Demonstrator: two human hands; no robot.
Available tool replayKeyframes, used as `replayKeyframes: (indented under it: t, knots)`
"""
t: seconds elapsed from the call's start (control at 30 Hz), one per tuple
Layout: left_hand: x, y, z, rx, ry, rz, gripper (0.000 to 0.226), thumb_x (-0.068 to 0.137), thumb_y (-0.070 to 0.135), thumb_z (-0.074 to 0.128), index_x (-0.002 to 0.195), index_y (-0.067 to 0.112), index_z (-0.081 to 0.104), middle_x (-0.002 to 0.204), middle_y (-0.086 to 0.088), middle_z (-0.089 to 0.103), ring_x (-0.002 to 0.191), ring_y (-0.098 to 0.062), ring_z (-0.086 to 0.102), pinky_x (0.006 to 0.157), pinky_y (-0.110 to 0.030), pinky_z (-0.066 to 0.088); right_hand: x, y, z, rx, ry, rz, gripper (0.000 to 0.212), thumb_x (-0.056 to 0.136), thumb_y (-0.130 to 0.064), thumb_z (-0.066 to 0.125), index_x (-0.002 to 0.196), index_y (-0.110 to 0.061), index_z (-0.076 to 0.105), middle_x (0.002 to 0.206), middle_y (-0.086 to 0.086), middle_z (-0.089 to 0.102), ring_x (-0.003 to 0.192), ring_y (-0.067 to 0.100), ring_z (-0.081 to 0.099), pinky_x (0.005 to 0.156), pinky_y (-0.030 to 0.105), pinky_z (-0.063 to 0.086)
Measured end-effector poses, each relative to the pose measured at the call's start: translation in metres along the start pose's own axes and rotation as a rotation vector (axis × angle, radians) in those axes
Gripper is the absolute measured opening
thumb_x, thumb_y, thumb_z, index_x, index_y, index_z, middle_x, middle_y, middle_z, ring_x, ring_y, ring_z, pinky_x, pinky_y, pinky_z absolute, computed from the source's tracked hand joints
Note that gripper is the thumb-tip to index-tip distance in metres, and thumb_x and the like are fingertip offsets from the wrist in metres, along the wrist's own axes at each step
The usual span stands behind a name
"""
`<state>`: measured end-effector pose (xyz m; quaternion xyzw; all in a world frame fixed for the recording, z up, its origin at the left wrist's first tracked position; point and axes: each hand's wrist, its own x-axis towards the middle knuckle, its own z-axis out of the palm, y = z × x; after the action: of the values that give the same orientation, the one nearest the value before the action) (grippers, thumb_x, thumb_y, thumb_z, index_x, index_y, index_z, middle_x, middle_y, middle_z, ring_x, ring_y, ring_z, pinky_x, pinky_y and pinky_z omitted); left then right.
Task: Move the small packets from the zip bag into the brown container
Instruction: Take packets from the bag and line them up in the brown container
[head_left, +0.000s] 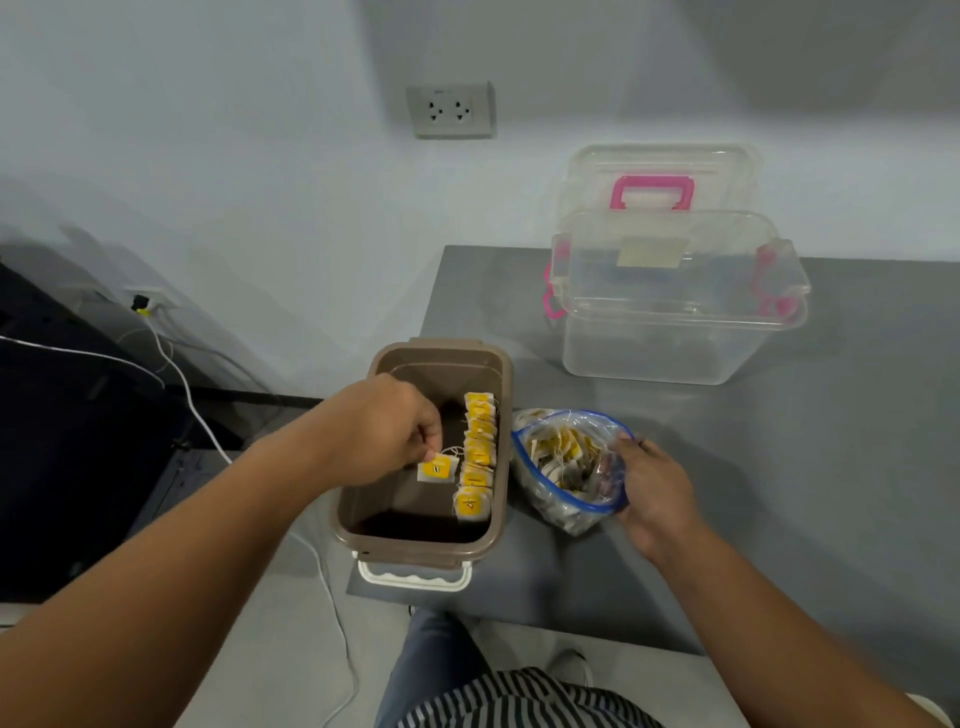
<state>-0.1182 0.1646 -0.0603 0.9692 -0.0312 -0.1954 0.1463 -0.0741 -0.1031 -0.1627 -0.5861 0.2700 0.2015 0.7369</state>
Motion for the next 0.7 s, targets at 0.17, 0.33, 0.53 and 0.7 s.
replayKeyframes:
  t: [0.17,0.33,0.53,0.7]
  knots:
    - [0.007,0.0,0.025,0.026,-0.2,0.038,0.007,0.089,0.024,0.07,0.089,0.029,0.075,0.082,0.017,0.069,0.079,0.002,0.064,0.078,-0.017,0.047,0.002,0.0,0.0,-0.011,-0.009,0.001,0.016,0.104,-0.013,0.052,0.097,-0.009,0.065,0.083,0.006,0.073,0.064,0.013,0.073,0.054,0.028,0.057]
    - [0.018,0.004,0.046,-0.013,-0.312,0.058,0.008,0.089,0.02,0.071,0.091,0.026,0.075,0.085,0.014,0.072,0.082,-0.001,0.066,0.089,-0.024,0.053,0.0,0.0,0.001,-0.001,-0.014,0.025,0.014,0.104,-0.012,0.051,0.1,-0.01,0.065,0.09,0.009,0.075,0.07,0.016,0.074,0.051,0.028,0.059]
    - [0.029,0.003,0.063,-0.029,-0.202,0.01,0.011,0.088,0.02,0.071,0.095,0.026,0.077,0.09,0.014,0.074,0.084,-0.002,0.067,0.088,-0.032,0.057,0.002,0.002,0.001,-0.043,-0.018,0.021,0.016,0.105,-0.017,0.051,0.104,-0.012,0.066,0.095,0.008,0.076,0.079,0.018,0.075,0.06,0.031,0.059]
    - [0.03,0.002,0.066,-0.06,-0.183,-0.049,0.011,0.088,0.02,0.071,0.093,0.027,0.077,0.087,0.014,0.073,0.084,-0.003,0.067,0.087,-0.031,0.057,0.002,0.002,0.0,-0.058,-0.024,0.025,0.017,0.105,-0.018,0.051,0.106,-0.012,0.066,0.097,0.007,0.076,0.087,0.021,0.075,0.066,0.035,0.059]
